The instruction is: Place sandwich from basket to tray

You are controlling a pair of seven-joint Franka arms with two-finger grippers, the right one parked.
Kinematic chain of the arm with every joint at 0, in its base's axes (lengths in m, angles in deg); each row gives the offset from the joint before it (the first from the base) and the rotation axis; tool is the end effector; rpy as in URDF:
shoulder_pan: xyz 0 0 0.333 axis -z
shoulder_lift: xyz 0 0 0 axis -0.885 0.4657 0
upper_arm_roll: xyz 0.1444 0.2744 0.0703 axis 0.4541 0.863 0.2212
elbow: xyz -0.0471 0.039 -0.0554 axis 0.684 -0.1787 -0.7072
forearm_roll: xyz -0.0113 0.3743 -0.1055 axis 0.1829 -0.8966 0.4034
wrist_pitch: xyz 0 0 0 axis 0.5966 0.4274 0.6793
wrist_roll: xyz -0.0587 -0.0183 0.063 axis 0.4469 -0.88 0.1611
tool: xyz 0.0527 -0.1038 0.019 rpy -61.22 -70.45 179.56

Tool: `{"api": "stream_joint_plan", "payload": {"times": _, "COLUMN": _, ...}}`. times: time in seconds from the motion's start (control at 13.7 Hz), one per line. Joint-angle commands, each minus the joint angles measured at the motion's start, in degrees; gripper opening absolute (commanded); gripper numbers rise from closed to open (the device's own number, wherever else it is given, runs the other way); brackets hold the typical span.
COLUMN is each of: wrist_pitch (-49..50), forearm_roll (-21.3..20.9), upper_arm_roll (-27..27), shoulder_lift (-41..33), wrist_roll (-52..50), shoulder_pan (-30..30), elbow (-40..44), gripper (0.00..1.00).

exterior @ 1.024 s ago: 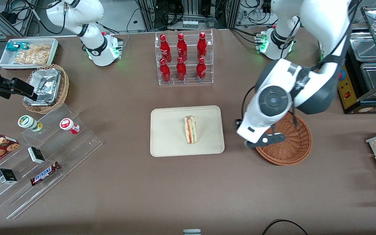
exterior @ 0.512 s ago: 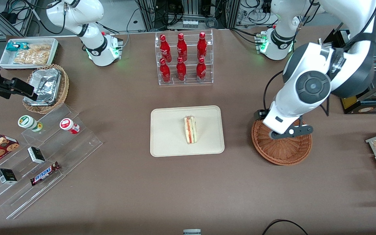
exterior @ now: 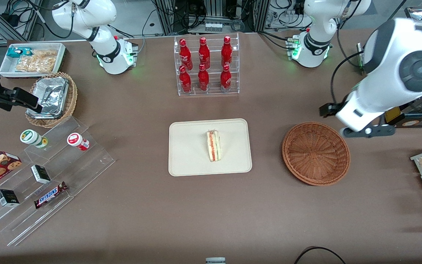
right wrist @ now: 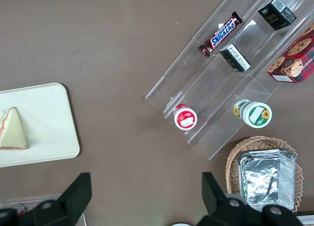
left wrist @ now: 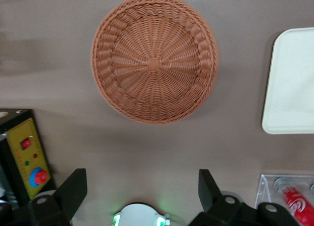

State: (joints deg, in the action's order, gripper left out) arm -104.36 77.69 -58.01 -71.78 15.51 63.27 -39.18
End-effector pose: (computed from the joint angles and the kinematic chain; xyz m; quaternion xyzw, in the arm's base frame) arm 0.5462 -0.1086 0.5383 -0.9923 0.0171 0.1132 0.0471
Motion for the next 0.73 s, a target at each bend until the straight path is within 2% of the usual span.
{"api": "stream_joint_plan", "payload": {"times": 0.0, "wrist_pitch": 2.5, "forearm_roll": 0.9, "upper_arm_roll": 4.8, "shoulder_lift": -4.6, "wrist_roll": 7.0, "shoulder_pan": 2.5, "elbow": -1.8, "gripper": 1.00}}
{"api": "stream_joint_plan", "payload": {"times": 0.29, "wrist_pitch": 3.3, "forearm_roll": 0.9, "upper_arm_roll": 8.4, "shoulder_lift": -7.7, "wrist_roll": 10.3, "shoulder_pan": 2.6, "elbow": -0.9, "gripper": 1.00}}
{"api": "stream_joint_plan", "payload": {"times": 0.44, "wrist_pitch": 2.7, "forearm_roll": 2.9, "upper_arm_roll": 10.3, "shoulder_lift": -7.6, "wrist_roll": 12.8, "shoulder_pan": 2.6, "elbow": 0.0, "gripper": 1.00}}
{"api": "stream_joint_plan", "payload": {"times": 0.66, "wrist_pitch": -0.6, "forearm_roll": 3.2, "upper_arm_roll": 10.9, "shoulder_lift": -7.6, "wrist_roll": 14.9, "shoulder_pan": 2.6, "elbow": -0.3, "gripper": 1.00}}
